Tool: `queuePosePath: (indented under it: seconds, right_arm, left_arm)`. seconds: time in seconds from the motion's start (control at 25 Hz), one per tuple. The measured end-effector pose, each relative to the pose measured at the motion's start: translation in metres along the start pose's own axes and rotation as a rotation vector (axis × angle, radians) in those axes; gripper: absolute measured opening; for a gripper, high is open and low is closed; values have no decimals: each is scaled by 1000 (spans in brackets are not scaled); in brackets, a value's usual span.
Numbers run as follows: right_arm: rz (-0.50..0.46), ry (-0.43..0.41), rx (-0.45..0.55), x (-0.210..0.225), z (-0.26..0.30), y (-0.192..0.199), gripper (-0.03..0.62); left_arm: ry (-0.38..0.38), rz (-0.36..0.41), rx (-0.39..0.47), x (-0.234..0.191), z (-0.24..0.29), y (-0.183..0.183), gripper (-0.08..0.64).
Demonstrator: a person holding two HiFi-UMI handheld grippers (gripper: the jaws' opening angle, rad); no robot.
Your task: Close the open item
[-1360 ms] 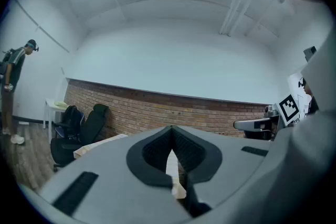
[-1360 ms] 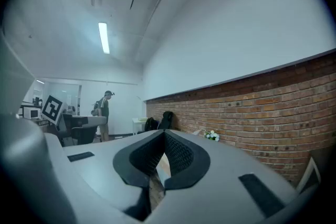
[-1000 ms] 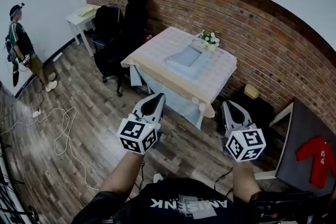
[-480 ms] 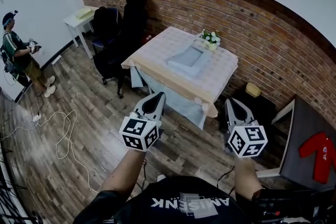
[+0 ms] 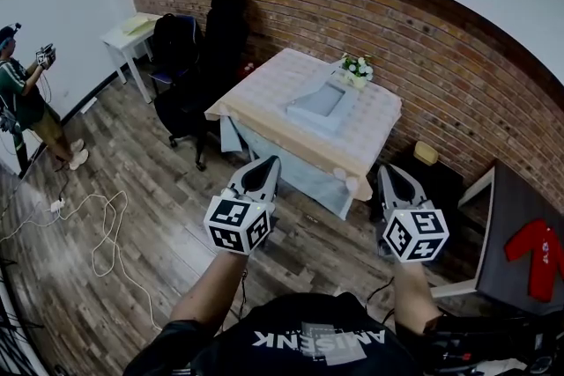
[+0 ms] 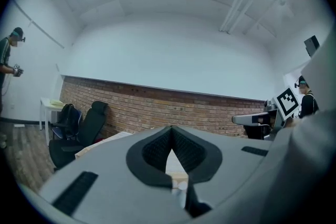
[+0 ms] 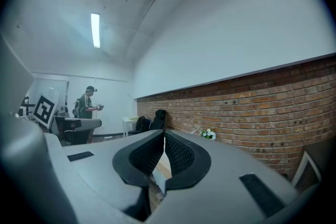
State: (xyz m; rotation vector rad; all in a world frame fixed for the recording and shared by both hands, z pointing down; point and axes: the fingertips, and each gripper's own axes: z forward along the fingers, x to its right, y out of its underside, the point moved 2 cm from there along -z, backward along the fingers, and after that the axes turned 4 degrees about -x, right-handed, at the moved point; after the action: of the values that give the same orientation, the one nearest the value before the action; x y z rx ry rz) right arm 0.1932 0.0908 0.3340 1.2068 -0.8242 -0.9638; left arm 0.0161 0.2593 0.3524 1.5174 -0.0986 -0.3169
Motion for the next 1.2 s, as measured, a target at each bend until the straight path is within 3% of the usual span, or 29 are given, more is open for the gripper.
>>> queuePosePath:
  seconds: [0.48,1.2]
  right_arm:
    - [-3,6,-16,-13,38,3,41]
    - [36,-24,-13,74,175,-14,41]
  left_arm:
    - [32,-14,1,-33,20,7,6]
    - [-10,-15,-10,-90,155,2,6]
